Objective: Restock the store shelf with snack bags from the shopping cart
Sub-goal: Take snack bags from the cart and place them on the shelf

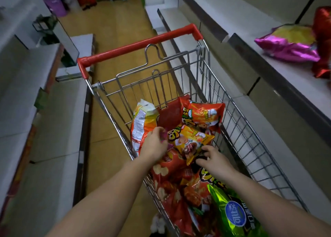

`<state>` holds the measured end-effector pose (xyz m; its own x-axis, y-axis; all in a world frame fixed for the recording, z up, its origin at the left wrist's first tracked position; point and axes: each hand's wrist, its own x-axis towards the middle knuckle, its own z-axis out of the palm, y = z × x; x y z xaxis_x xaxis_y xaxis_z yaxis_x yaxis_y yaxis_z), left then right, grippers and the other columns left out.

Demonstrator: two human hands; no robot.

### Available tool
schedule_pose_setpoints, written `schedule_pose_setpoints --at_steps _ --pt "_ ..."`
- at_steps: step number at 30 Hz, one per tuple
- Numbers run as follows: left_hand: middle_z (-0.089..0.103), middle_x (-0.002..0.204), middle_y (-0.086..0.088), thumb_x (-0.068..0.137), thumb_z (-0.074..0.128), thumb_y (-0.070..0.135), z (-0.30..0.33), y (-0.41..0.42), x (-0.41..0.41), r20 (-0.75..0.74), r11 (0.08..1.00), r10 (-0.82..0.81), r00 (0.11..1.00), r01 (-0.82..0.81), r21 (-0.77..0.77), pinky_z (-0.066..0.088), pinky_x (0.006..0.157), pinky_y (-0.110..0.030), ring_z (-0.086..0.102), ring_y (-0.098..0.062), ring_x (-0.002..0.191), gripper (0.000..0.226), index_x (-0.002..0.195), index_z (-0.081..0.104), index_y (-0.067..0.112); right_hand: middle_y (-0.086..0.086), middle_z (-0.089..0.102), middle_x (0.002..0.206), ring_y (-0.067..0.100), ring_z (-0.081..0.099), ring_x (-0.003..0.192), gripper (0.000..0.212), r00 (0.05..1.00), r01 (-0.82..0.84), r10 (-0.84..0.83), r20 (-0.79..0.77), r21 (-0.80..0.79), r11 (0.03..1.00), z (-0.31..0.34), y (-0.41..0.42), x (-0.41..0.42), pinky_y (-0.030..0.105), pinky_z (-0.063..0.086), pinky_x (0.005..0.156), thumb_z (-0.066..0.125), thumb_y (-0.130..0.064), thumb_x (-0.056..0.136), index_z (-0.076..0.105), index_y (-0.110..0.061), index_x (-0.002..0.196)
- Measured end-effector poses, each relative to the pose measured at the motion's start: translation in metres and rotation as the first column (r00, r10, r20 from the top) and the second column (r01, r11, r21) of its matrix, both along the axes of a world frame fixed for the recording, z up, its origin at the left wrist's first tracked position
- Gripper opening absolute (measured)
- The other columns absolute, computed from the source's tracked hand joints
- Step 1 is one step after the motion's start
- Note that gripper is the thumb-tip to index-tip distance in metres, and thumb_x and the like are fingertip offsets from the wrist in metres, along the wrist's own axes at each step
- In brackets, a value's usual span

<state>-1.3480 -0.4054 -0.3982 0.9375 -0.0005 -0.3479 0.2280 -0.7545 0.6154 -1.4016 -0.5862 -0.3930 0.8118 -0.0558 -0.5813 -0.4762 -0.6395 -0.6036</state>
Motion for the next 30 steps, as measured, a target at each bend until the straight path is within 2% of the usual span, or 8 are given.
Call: schedule_pose_setpoints --at_steps 4,7,10,14,19,23,25,30 --pt "0.056 0.127 -0.013 0.090 0.054 0.015 -0.012 0.007 0.035 0.029 1.000 -0.013 0.999 0.012 0.019 0.041 0.086 -0.031 0.052 -0.029 0.115 0.048 0.136 0.041 0.012 0.008 0.046 0.137 0.024 0.054 0.105 0.059 0.997 0.079 -0.080 0.014 0.033 0.996 -0.012 0.016 0.035 0.037 0.044 0.088 0.058 -0.029 0.090 0.031 -0.018 0.142" --pt "0.055 0.125 -0.015 0.091 0.054 0.019 -0.022 0.008 0.046 0.017 0.999 -0.011 1.000 0.011 0.033 0.044 0.089 -0.038 0.052 -0.033 0.115 0.043 0.131 0.043 0.010 0.010 0.042 0.141 0.026 0.052 0.114 0.060 0.992 0.122 -0.122 0.015 0.035 0.992 -0.018 0.027 0.059 0.033 0.042 0.085 0.057 -0.031 0.091 0.030 -0.017 0.143" --pt "0.054 0.120 -0.015 0.091 0.053 0.021 -0.031 0.010 0.049 0.050 0.998 -0.014 0.999 0.011 0.055 0.041 0.088 -0.038 0.050 -0.033 0.113 0.037 0.125 0.044 0.008 0.010 0.040 0.144 0.026 0.049 0.121 0.062 0.991 0.133 -0.134 0.015 0.029 0.991 -0.025 0.036 0.077 0.031 0.041 0.082 0.059 -0.033 0.090 0.030 -0.018 0.143" --pt "0.048 0.120 -0.013 0.093 0.051 0.023 -0.040 0.019 0.045 0.059 0.990 -0.006 0.998 -0.003 0.142 0.034 0.093 -0.038 0.045 -0.031 0.116 0.037 0.126 0.041 0.008 0.008 0.038 0.145 0.027 0.045 0.125 0.059 0.996 0.087 -0.087 0.007 0.026 0.996 -0.030 0.052 0.094 0.035 0.041 0.090 0.056 -0.027 0.093 0.027 -0.017 0.144" --pt "0.048 0.121 -0.012 0.093 0.050 0.024 -0.044 0.025 0.047 0.056 0.992 0.009 0.998 -0.016 0.122 0.033 0.098 -0.038 0.044 -0.030 0.118 0.036 0.125 0.042 0.008 0.006 0.043 0.141 0.023 0.045 0.126 0.055 0.997 0.054 -0.056 0.046 0.045 0.998 -0.032 0.074 0.103 0.035 0.041 0.096 0.056 -0.028 0.092 0.034 -0.019 0.142" --pt "0.050 0.119 -0.013 0.094 0.050 0.024 -0.046 0.031 0.051 0.082 0.995 0.015 0.997 -0.023 0.099 0.036 0.096 -0.039 0.046 -0.030 0.116 0.032 0.121 0.045 0.008 0.004 0.048 0.136 0.017 0.051 0.114 0.060 0.991 0.013 -0.029 0.134 0.121 0.993 -0.028 0.092 0.116 0.039 0.046 0.096 0.064 -0.027 0.085 0.037 -0.021 0.139" --pt "0.051 0.119 -0.013 0.093 0.051 0.022 -0.047 0.036 0.054 0.114 0.997 0.016 0.993 -0.025 0.076 0.038 0.095 -0.040 0.047 -0.030 0.114 0.032 0.122 0.046 0.008 0.004 0.046 0.136 0.013 0.050 0.109 0.065 0.982 -0.021 -0.015 0.187 0.187 0.982 -0.024 0.103 0.126 0.035 0.045 0.097 0.067 -0.025 0.083 0.036 -0.021 0.140" --pt "0.053 0.117 -0.011 0.092 0.052 0.021 -0.048 0.057 0.064 0.164 0.999 0.016 0.986 -0.021 0.027 0.040 0.093 -0.038 0.048 -0.028 0.114 0.032 0.122 0.047 0.009 0.002 0.046 0.140 0.017 0.048 0.125 0.067 0.959 -0.116 0.047 0.281 0.235 0.965 -0.014 0.128 0.148 0.033 0.039 0.104 0.068 -0.028 0.082 0.037 -0.022 0.140"
